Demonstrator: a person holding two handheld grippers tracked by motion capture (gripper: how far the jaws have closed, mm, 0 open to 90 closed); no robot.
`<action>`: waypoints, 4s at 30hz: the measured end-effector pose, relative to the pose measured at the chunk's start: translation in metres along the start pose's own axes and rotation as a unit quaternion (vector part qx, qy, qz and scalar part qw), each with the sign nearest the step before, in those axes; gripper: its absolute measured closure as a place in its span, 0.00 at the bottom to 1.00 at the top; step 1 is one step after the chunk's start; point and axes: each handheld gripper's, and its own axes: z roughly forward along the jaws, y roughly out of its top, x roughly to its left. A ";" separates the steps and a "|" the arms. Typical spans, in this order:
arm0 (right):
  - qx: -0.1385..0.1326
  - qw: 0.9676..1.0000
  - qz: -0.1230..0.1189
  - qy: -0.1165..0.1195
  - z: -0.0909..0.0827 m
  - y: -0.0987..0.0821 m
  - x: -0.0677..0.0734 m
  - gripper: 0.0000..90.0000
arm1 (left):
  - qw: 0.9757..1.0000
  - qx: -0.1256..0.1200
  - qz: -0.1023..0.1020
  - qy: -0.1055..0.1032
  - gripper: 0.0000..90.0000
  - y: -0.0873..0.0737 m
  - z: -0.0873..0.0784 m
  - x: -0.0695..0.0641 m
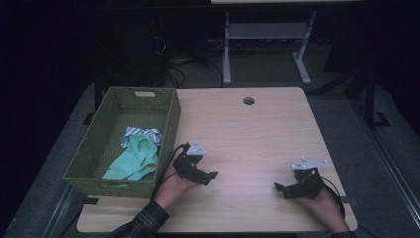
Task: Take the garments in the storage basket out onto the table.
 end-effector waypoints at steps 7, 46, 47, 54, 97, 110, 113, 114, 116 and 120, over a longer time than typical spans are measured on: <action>0.000 1.000 0.000 0.000 0.000 0.000 0.000 0.00 | 1.000 -0.004 0.003 -0.003 0.15 0.003 -0.003 -0.001; 0.000 1.000 0.002 -0.001 0.000 0.000 0.000 0.00 | 1.000 -0.010 0.008 -0.022 0.15 0.023 -0.021 0.002; 0.000 1.000 0.002 -0.001 0.000 0.000 0.000 0.00 | 1.000 -0.012 0.009 -0.023 0.15 0.024 -0.021 0.002; 0.001 1.000 0.002 -0.001 0.000 0.000 0.000 0.00 | 1.000 -0.013 0.009 -0.025 0.15 0.028 -0.025 0.003; -0.001 1.000 -0.001 -0.001 0.000 0.000 0.000 0.00 | 0.999 -0.020 0.005 -0.039 0.15 0.045 -0.050 0.023; -0.001 1.000 -0.001 -0.001 0.000 0.000 0.000 0.00 | 0.999 -0.019 0.006 -0.036 0.15 0.047 -0.061 0.033; -0.001 1.000 -0.001 -0.001 0.000 0.000 0.000 0.00 | 0.999 -0.015 0.010 -0.036 0.15 0.046 -0.063 0.034; -0.001 1.000 -0.001 -0.001 0.000 0.000 0.000 0.00 | 0.999 -0.016 0.007 -0.036 0.15 0.046 -0.064 0.034; -0.001 1.000 -0.001 -0.001 0.000 0.000 0.000 0.00 | 0.999 -0.017 0.007 -0.036 0.15 0.045 -0.065 0.035; -0.001 1.000 -0.001 -0.001 0.000 0.000 0.000 0.00 | 0.999 -0.015 0.004 -0.034 0.15 0.043 -0.068 0.038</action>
